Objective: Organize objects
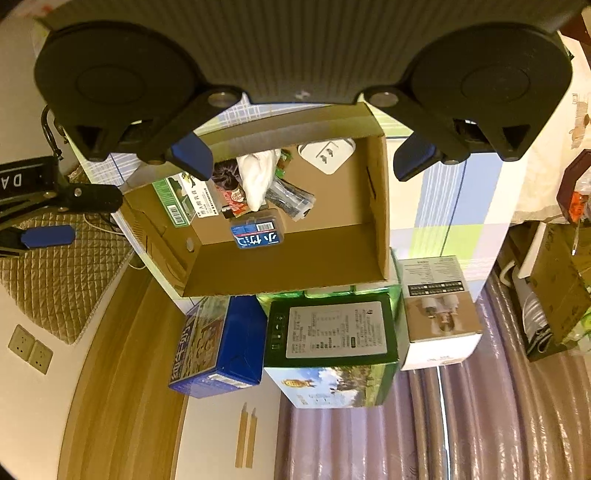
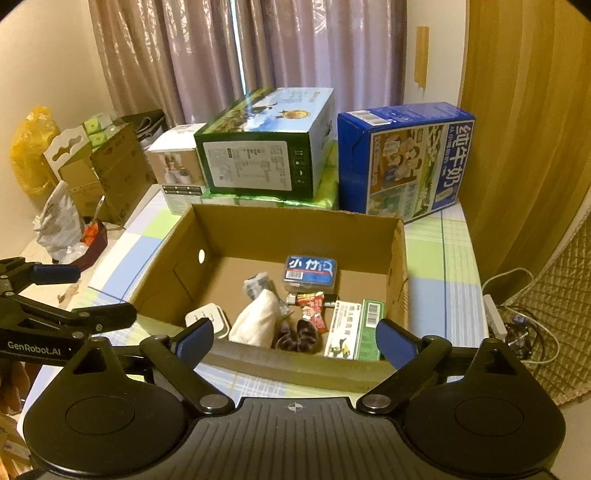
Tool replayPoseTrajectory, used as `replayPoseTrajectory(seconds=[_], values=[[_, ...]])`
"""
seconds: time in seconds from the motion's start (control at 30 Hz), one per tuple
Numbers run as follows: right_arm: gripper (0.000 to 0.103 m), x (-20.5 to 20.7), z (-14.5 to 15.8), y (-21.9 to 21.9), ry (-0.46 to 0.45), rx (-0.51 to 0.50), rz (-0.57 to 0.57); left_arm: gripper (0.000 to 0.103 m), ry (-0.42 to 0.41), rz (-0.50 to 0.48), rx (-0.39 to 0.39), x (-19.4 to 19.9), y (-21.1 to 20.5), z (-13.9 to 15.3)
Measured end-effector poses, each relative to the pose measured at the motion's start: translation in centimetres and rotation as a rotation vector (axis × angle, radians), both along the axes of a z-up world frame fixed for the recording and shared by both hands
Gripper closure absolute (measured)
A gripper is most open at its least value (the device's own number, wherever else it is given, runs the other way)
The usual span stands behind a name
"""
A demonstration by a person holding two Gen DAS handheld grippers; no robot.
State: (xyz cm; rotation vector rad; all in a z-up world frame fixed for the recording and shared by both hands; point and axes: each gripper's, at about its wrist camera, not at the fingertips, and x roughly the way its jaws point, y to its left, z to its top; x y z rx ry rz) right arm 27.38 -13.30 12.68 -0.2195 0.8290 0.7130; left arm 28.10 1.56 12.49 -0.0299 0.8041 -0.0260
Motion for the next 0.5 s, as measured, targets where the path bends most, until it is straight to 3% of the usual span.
replayPoseTrajectory(seconds=[0.5], values=[[0.002,-7.6,0.9,-3.7,-0.015,0.014,-0.024,0.001,-0.031,0.069,-0.02,-8.5,-0.8,1.5]])
